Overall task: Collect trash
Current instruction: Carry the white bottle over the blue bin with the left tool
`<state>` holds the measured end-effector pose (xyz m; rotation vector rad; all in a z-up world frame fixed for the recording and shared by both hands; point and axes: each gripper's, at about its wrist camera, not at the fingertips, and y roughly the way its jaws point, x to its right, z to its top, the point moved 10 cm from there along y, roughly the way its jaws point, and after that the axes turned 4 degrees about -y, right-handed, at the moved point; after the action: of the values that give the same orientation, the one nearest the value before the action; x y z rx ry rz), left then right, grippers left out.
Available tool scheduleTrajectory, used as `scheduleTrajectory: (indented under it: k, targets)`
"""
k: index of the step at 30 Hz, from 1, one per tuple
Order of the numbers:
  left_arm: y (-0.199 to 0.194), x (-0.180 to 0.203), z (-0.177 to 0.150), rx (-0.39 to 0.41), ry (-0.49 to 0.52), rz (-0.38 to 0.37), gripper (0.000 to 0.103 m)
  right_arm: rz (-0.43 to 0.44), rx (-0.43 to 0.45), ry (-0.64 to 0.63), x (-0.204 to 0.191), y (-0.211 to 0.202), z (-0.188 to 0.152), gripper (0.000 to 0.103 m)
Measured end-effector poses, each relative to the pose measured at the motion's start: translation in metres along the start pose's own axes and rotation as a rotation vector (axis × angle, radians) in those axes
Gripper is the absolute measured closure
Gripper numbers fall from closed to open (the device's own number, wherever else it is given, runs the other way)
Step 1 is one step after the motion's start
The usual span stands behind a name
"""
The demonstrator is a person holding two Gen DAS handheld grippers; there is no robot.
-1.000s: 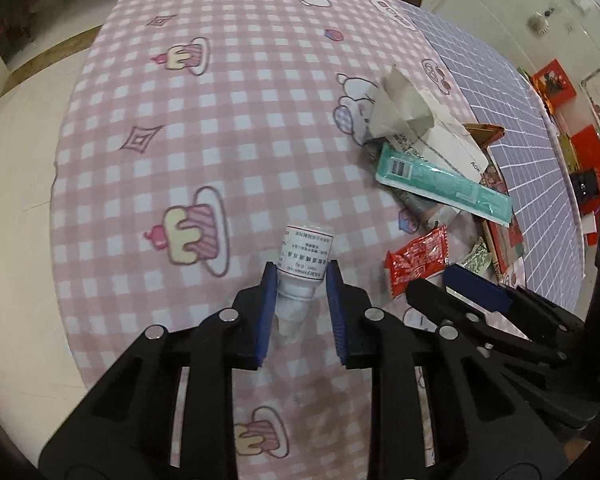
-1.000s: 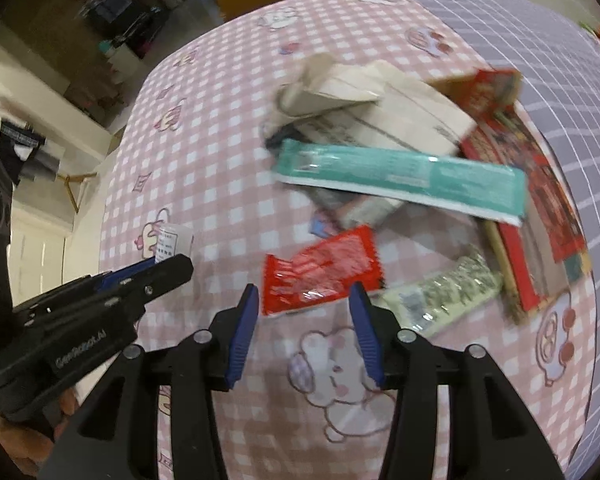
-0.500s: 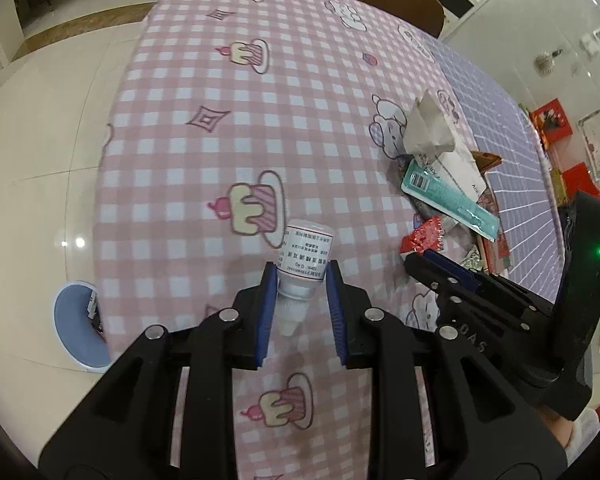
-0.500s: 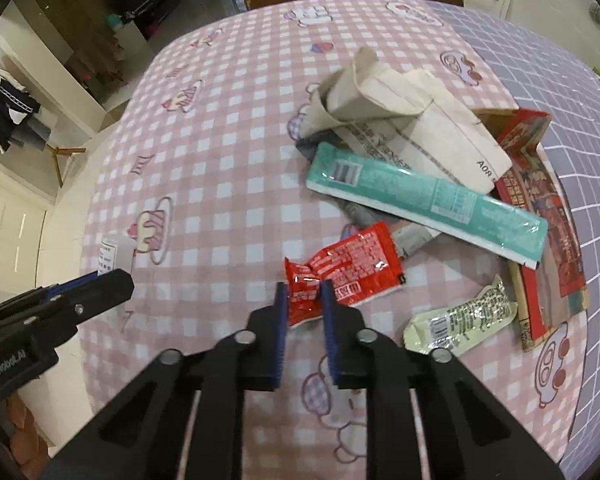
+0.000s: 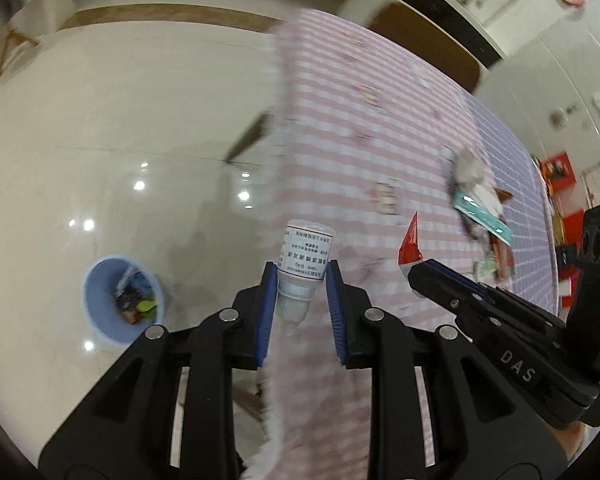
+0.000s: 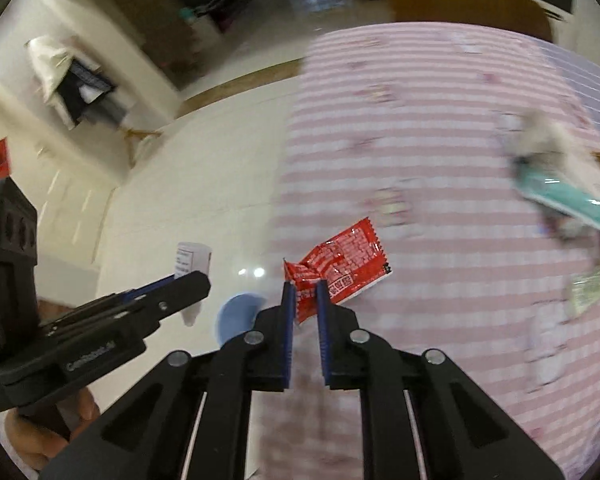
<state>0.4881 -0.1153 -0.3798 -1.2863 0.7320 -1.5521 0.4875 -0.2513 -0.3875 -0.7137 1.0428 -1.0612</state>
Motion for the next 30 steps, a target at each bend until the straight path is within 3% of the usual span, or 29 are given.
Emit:
scheduleTrajectory:
  k: [9,16,21,25,30]
  targets:
    - [-0.078,-0.172,-0.031,0.052,-0.223,0.121,0.078,0.161,-0.132,-0.156,-0.17,0.06,-0.038,0.092]
    - [-0.119,-0.267,-0.054,0.095,-0.374,0.171,0.078,0.214,-0.211,-0.263,-0.267,0.095,-0.057,0.092]
    - [-0.135,-0.301,-0.062,0.114,-0.431,0.172,0.078,0.205,-0.203,-0.307,-0.305,0.107,-0.055,0.088]
    - [-0.141,-0.312,-0.063,0.12,-0.446,0.167,0.078,0.18,-0.187,-0.317,-0.321,0.114,-0.052,0.067]
    - [-0.142,-0.321,-0.065,0.11,-0.449,0.161,0.078,0.163,-0.187,-0.319,-0.325,0.115,-0.054,0.064]
